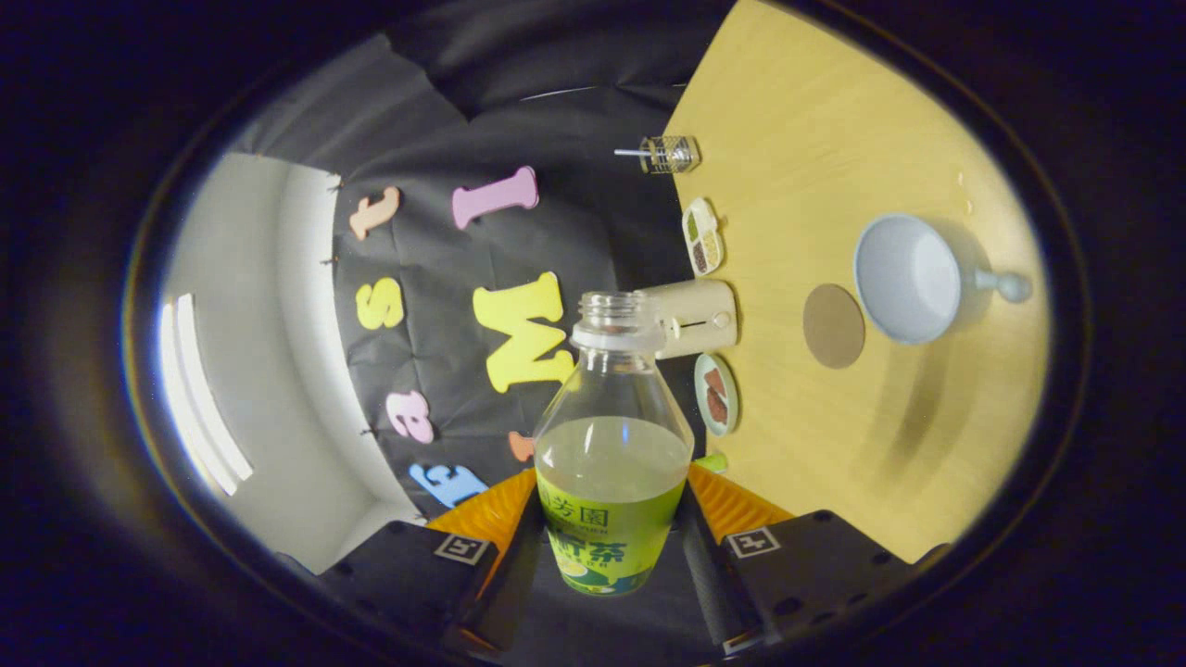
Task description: Take the bottle from table, then pour the juice into the cup, finally place the bottle on the coaster
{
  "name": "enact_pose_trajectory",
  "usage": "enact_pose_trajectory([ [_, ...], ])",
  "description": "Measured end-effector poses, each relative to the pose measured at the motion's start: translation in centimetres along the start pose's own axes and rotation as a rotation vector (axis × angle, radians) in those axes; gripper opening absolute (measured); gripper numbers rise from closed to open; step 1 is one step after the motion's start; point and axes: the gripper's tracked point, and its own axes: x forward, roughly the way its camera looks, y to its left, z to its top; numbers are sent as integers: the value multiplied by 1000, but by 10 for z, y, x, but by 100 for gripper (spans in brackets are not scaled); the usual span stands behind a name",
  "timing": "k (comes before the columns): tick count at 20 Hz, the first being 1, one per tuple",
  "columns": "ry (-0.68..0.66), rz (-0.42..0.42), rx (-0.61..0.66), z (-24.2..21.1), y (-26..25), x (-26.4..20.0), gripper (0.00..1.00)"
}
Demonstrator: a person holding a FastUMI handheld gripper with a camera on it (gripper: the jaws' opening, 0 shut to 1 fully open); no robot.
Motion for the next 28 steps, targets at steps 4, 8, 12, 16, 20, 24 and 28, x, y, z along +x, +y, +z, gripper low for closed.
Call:
enact_pose_trajectory([
  [4, 13, -91, -179, -3, -15, 1, 78],
  [8, 32, -163, -422, 3, -21, 4, 78],
  [12, 4, -245, -768, 16, -23, 11, 79],
  [16, -53, -269, -1021, 32, -12, 21, 79],
  [20, -81, -322, -1198, 46, -11, 32, 79],
  [24, -85, -352, -1334, 52, -15, 50, 80],
  [28, -76, -428, -1460, 58, -38, 73, 80],
])
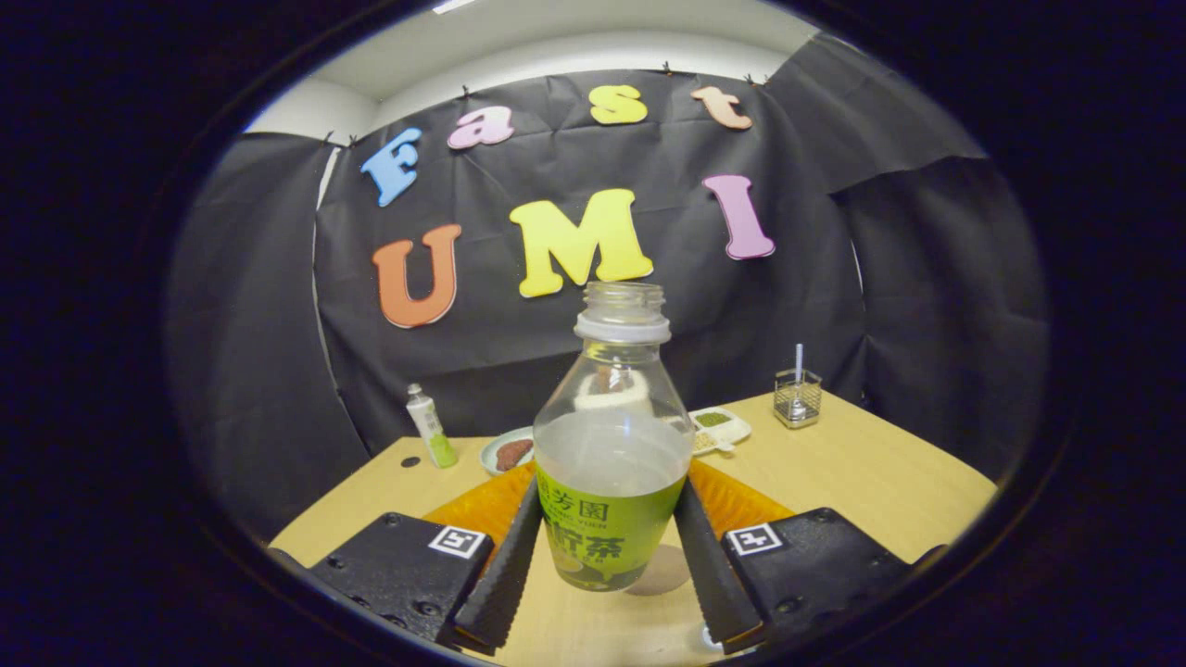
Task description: Take the bottle from table, then pour the juice into the cup, finally place the bottle on the coaster
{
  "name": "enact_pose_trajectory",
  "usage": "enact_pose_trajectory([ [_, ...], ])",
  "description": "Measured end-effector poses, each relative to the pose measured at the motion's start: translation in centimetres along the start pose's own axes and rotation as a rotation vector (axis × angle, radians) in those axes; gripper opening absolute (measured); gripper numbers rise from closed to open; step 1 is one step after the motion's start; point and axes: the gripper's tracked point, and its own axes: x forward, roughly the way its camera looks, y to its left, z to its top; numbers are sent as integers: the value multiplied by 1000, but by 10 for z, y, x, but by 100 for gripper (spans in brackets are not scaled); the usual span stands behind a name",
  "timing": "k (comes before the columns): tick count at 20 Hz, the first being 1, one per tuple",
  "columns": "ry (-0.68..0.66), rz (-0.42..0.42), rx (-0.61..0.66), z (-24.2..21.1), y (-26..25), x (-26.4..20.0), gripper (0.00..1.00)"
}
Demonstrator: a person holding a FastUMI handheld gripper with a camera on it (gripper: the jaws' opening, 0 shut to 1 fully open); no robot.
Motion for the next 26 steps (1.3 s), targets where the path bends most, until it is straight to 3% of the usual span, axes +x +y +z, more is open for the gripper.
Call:
enact_pose_trajectory([
  [3, -12, -52, -114, -9, -2, 22, 80],
  [8, 6, -104, -183, -33, -4, 52, 81],
  [15, 2, -191, -145, -61, -20, 72, 81],
  [19, 2, -188, -130, -70, -22, 77, 81],
  [22, -17, -103, -90, -66, -11, 77, 84],
  [24, -16, -105, -70, -66, -17, 73, 100],
  [26, -8, -114, -60, -68, -22, 71, 100],
])
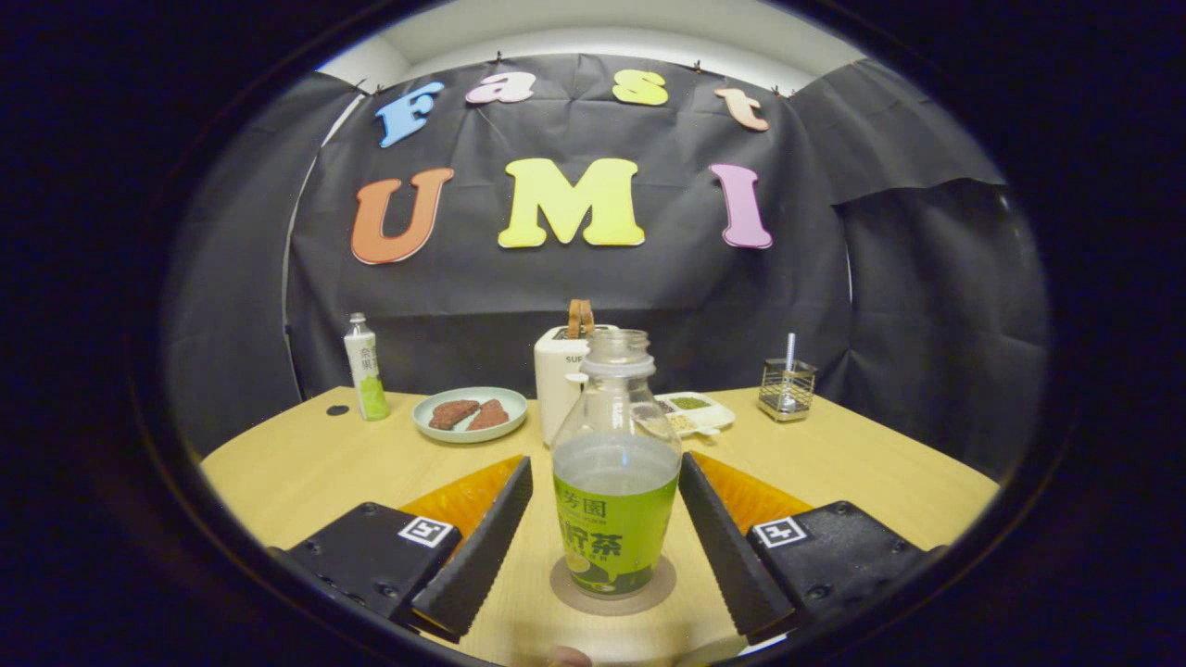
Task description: Take the bottle from table, then pour the juice into the cup, finally place the bottle on the coaster
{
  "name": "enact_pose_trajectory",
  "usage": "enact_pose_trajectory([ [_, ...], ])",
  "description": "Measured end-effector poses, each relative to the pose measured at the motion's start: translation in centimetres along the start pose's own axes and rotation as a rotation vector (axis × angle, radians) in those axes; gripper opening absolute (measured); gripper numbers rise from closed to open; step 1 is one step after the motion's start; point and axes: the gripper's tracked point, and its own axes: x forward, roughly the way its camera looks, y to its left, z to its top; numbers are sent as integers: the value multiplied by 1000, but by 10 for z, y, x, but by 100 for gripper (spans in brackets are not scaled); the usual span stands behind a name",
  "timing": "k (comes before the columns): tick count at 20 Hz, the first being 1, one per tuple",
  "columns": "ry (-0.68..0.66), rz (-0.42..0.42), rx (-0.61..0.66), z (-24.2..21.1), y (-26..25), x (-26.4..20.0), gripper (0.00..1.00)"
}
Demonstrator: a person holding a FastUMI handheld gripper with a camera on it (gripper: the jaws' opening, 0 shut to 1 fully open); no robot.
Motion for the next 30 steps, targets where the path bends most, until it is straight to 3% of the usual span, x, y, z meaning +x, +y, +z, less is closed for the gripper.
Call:
enact_pose_trajectory([
  [4, 4, 28, 44, 2, 2, -7, 100],
  [12, -8, -5, -32, 34, -5, -44, 100],
  [21, -82, 35, -57, 118, -5, -139, 100],
  [25, -100, 81, -29, 136, -6, -181, 100],
  [30, -66, 62, -72, 134, -25, -229, 100],
])
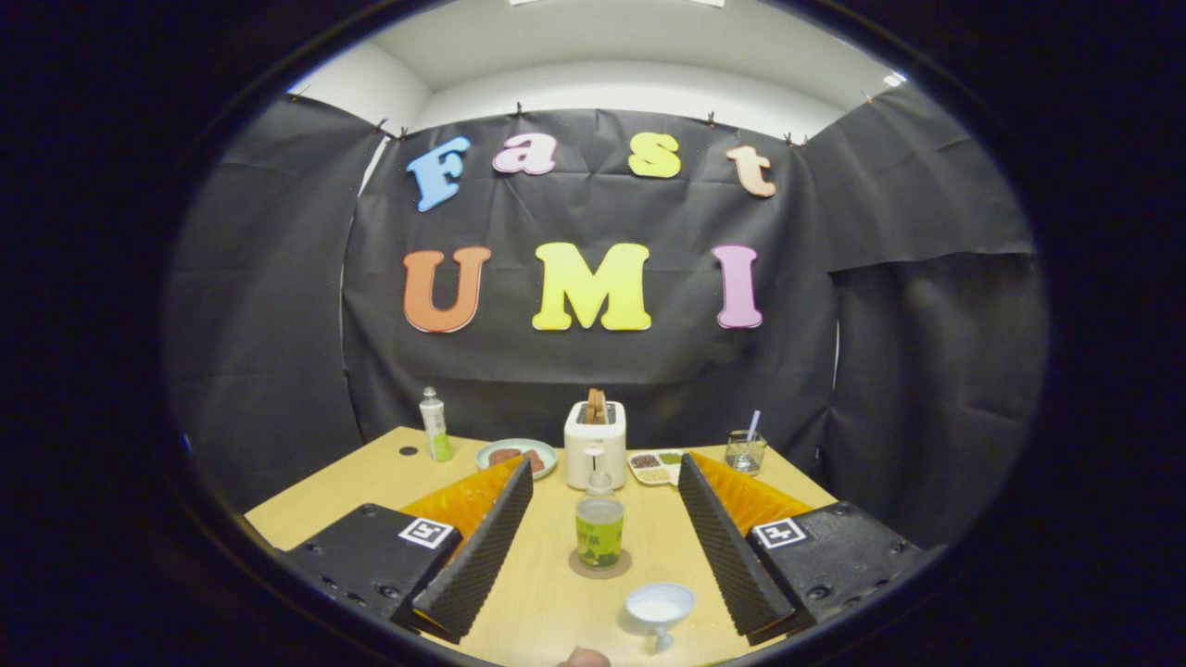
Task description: Take the bottle from table, then pour the juice into the cup, finally place the bottle on the coaster
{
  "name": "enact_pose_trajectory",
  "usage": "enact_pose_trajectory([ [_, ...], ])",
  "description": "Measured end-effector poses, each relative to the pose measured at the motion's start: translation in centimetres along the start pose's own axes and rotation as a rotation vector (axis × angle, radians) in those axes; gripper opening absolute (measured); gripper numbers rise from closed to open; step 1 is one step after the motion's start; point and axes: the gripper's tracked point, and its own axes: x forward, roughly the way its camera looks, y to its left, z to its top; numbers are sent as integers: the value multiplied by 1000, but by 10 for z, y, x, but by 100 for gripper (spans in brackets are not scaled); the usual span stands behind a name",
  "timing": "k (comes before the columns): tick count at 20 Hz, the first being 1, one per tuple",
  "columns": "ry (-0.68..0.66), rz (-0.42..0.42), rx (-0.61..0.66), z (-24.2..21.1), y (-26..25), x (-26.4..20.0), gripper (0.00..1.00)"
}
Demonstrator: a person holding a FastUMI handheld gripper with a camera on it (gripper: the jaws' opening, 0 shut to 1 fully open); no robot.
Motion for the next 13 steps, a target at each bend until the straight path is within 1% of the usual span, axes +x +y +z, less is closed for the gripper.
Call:
enact_pose_trajectory([
  [3, -17, -17, -18, 6, -6, -28, 100],
  [9, -48, 12, -31, 2, 6, -82, 100],
  [13, -40, -21, -31, -13, 5, -105, 100],
])
